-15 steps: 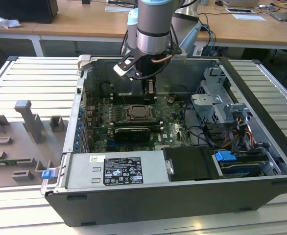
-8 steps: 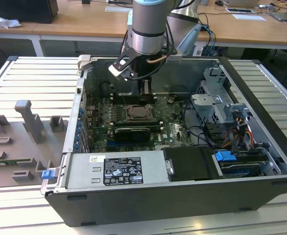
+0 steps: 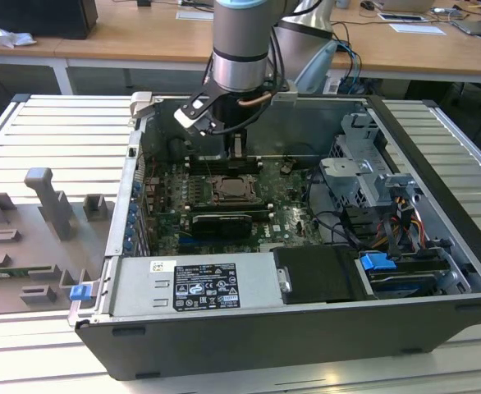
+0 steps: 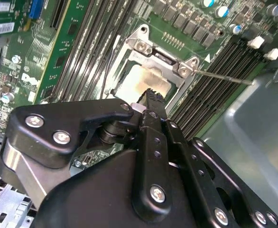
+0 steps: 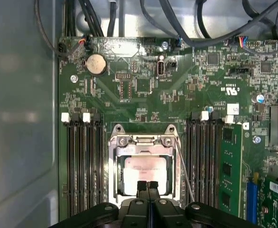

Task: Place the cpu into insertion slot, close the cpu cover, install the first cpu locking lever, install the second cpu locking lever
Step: 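Close the cpu cover, then install the first cpu locking lever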

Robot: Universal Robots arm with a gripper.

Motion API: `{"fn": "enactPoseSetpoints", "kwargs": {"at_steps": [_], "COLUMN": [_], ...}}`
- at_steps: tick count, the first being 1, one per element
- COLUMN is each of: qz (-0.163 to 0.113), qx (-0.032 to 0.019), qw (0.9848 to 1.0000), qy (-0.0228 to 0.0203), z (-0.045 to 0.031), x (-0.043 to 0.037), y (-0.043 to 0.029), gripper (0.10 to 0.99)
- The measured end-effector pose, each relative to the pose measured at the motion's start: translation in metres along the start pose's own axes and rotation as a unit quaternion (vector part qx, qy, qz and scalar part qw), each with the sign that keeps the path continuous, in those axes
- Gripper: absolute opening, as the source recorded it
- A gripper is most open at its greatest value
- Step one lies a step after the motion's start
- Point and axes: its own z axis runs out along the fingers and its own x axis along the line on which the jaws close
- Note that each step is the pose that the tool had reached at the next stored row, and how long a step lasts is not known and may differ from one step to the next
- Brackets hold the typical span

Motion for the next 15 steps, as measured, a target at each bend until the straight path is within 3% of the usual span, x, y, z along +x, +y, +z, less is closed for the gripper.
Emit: {"fn": "enactPoseSetpoints", "kwargs": {"at_steps": [8,15], "qz": [0.000,0.000], "qx": [0.0000,0.0000], "qw": [1.0000,1.0000], "qy": [0.0000,0.0000], "z": [0.0000,-0.0019], "x": [0.0000,-0.0001], "y": [-0.0084,-0.0094], "gripper": [0.106,0.106]}}
